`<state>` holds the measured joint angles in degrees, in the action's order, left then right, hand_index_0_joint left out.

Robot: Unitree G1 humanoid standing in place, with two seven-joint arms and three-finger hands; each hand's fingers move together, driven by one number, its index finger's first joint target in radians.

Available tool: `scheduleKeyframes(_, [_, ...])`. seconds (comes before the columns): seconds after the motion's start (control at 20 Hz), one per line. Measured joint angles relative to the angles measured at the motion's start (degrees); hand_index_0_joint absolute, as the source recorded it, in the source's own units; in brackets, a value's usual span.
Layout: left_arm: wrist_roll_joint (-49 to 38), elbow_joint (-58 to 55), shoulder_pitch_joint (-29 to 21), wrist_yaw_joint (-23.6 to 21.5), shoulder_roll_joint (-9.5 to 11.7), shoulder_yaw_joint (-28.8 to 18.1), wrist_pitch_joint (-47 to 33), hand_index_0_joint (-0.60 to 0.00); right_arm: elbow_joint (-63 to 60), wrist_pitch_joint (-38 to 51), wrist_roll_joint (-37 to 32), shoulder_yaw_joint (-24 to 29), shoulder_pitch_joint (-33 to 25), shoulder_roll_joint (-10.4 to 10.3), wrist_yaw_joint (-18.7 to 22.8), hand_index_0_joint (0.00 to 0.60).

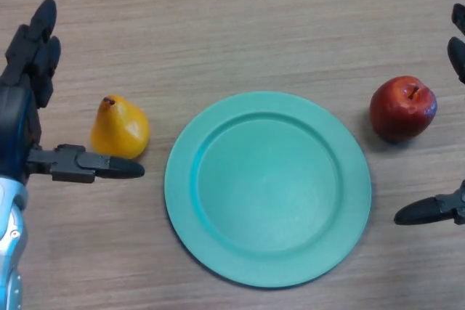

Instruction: Pick up the yellow pear and place it on the plate

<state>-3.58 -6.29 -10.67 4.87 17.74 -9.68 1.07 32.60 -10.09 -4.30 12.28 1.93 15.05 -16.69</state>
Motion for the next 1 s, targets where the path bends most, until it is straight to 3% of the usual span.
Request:
scheduleKeyframes(0.1, [-0.03,7.19,-1.96,-0.03,0.95,0.1,-4.73,0.0,0.38,0.0,0.0,0.11,0.24,-0.05,-0.01,0.0])
scheduleKeyframes(0.55, [1.67,36.29,-10.34,-0.2,0.84,4.47,-23.57,0.0,1.92,-0.1,-0.05,0.9,0.67,-0.17,-0.05,0.0])
scheduleKeyframes(1.0, [4.58,53.82,-17.8,-3.6,-1.08,6.07,-29.25,0.0,1.77,0.87,0.05,2.98,1.53,-0.18,-0.07,0.0])
